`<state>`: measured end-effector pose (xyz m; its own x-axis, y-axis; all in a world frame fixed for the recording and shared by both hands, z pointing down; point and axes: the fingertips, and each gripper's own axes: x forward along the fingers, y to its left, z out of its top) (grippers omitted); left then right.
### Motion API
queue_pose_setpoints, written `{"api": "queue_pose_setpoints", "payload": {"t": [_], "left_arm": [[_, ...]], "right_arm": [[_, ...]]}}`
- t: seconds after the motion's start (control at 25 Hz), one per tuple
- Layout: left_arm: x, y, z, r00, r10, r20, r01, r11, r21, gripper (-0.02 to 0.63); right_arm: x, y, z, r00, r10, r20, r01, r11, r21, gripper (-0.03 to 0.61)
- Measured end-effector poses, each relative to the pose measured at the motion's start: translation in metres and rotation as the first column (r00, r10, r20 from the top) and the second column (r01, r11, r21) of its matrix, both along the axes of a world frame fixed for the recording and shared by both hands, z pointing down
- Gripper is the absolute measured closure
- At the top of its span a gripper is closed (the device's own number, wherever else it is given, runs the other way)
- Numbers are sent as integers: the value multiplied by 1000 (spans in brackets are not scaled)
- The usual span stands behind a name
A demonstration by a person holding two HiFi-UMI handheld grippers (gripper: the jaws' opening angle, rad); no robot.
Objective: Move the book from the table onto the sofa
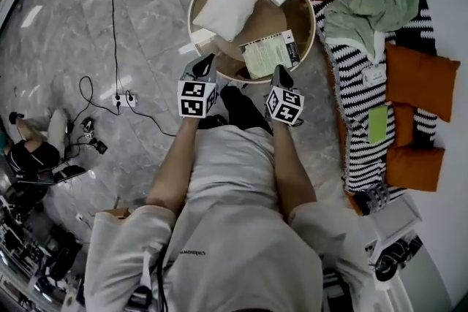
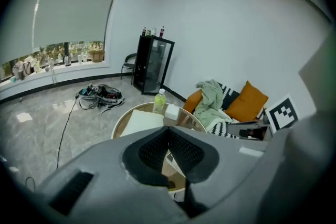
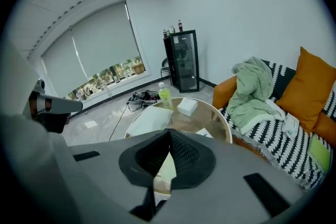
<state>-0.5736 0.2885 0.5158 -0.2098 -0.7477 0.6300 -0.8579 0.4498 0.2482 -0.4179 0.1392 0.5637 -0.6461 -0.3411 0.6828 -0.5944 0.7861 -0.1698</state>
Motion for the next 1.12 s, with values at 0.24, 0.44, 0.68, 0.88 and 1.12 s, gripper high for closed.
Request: {"api": "queue_pose_setpoints", "payload": {"t": [0.24,0.44,0.68,0.88,1.12], "left_arm": [[4,-69,33,984,172,-38,-174,983,-59,604],[23,-115,65,942,324,-86,-331,939,-92,604],[43,-147,120,850,502,-157,-519,849,-100,604],[46,-159,184,768,616,-173,-639,754,-153,604],[45,-173,246,717,676,-170,-696,686,-212,604]], "right_arm": [[27,-23,38,992,115,-48,-119,987,-104,573],[57,-28,65,971,207,-116,-223,964,-147,574],[82,-21,110,919,368,-145,-388,908,-156,572],[101,-22,148,854,506,-122,-520,842,-144,572],[115,-6,188,811,580,-81,-583,787,-200,572]]}}
